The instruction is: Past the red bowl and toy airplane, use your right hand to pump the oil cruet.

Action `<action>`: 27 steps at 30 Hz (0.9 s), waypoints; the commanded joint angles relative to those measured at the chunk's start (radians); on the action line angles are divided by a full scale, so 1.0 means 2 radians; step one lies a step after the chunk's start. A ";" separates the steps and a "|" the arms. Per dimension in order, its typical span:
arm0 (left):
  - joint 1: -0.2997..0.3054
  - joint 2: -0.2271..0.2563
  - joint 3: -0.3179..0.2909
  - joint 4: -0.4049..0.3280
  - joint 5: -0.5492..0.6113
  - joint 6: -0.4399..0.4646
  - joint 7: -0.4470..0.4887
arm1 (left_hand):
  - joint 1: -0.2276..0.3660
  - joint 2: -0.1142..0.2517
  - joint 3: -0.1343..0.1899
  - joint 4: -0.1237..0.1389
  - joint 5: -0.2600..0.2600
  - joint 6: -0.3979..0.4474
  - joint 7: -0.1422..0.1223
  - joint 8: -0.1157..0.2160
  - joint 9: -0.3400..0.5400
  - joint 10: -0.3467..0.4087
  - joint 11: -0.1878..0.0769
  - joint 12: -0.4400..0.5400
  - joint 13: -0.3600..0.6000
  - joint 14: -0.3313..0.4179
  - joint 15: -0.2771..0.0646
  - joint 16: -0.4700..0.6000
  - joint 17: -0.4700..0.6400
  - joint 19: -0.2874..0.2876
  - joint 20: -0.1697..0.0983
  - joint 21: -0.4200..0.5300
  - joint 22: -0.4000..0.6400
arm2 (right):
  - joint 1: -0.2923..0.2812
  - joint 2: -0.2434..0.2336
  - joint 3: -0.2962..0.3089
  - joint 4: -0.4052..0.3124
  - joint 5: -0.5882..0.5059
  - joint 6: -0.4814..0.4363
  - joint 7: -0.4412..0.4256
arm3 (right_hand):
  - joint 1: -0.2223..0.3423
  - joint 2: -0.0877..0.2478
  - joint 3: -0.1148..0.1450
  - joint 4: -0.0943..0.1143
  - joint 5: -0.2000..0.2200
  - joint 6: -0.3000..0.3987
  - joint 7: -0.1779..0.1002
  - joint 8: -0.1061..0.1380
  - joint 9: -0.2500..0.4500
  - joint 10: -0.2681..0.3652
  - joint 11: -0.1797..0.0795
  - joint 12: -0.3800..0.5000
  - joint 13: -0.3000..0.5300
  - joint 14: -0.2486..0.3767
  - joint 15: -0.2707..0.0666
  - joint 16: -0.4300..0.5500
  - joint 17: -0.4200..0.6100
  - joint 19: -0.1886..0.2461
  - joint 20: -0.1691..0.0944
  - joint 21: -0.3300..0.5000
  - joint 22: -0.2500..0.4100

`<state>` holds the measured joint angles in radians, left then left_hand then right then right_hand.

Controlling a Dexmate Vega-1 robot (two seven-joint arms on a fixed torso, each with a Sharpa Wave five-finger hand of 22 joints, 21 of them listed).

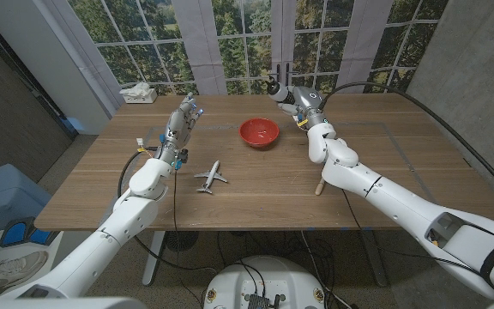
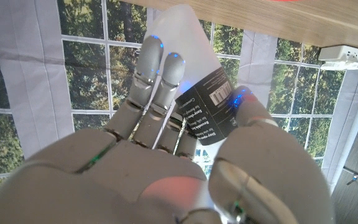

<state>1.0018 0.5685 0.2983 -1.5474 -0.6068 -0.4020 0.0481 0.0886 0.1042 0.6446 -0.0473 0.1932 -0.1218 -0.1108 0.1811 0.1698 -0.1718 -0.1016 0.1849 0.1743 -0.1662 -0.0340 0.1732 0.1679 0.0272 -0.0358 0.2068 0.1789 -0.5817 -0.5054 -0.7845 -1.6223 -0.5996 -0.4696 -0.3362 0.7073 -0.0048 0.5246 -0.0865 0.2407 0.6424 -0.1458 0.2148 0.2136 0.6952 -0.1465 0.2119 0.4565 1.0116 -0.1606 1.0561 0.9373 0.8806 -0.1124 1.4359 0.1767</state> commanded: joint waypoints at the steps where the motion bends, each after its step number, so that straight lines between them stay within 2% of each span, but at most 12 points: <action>1: 0.001 0.001 0.000 -0.003 0.001 -0.001 0.000 | 0.005 0.034 -0.001 -0.002 0.001 -0.002 0.000 0.001 0.001 -0.015 -0.003 0.000 0.001 -0.031 -0.041 0.001 0.000 0.002 -0.010 -0.001 0.002 | -0.015 0.004 0.043 -0.028 0.107 0.011 0.022 | -0.003 0.003 0.001 0.000 0.004 0.007 0.002 0.003 0.001 0.007 0.000 0.003 -0.001 0.007 -0.027 -0.002 0.005 0.003 -0.050 -0.001 0.003; 12: 0.001 0.002 0.000 -0.006 0.001 0.001 -0.001 | 0.005 0.033 -0.002 -0.003 0.000 -0.002 0.000 0.001 0.001 -0.015 -0.002 0.000 0.001 -0.031 -0.041 0.001 0.000 0.002 -0.010 -0.001 0.001 | -0.040 0.001 0.078 -0.043 0.192 0.032 0.008 | 0.000 0.004 0.003 -0.002 0.006 0.010 0.009 0.003 0.000 0.011 0.004 0.003 -0.006 0.010 -0.027 -0.007 0.013 0.001 -0.049 -0.002 0.005; 27: -0.003 0.001 0.003 0.001 -0.001 -0.001 -0.009 | 0.006 0.032 -0.003 -0.004 0.000 -0.002 0.000 0.001 0.001 -0.015 -0.003 0.001 0.001 -0.031 -0.041 0.001 0.000 0.003 -0.010 -0.001 0.001 | -0.078 -0.009 0.107 -0.052 0.255 0.073 -0.033 | 0.001 0.005 0.004 -0.003 0.008 0.012 0.012 0.003 0.000 0.013 0.006 0.002 -0.010 0.013 -0.027 -0.015 0.021 0.001 -0.049 -0.002 0.006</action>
<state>0.9998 0.5715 0.3006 -1.5539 -0.6061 -0.4014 0.0381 0.0886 0.1042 0.6403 -0.0516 0.1932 -0.1216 -0.1107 0.1811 0.1674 -0.1718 -0.1016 0.1849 0.1743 -0.1662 -0.0340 0.1732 0.1678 0.0272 -0.0358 0.2068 0.1789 -0.6870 -0.5105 -0.6167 -1.7082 -0.1888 -0.3754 -0.3534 0.7051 -0.0026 0.5274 -0.0896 0.2517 0.6607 -0.1267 0.2145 0.2137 0.7147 -0.1340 0.2118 0.4353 1.0244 -0.1693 1.0279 0.9719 0.8804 -0.1124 1.4359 0.1842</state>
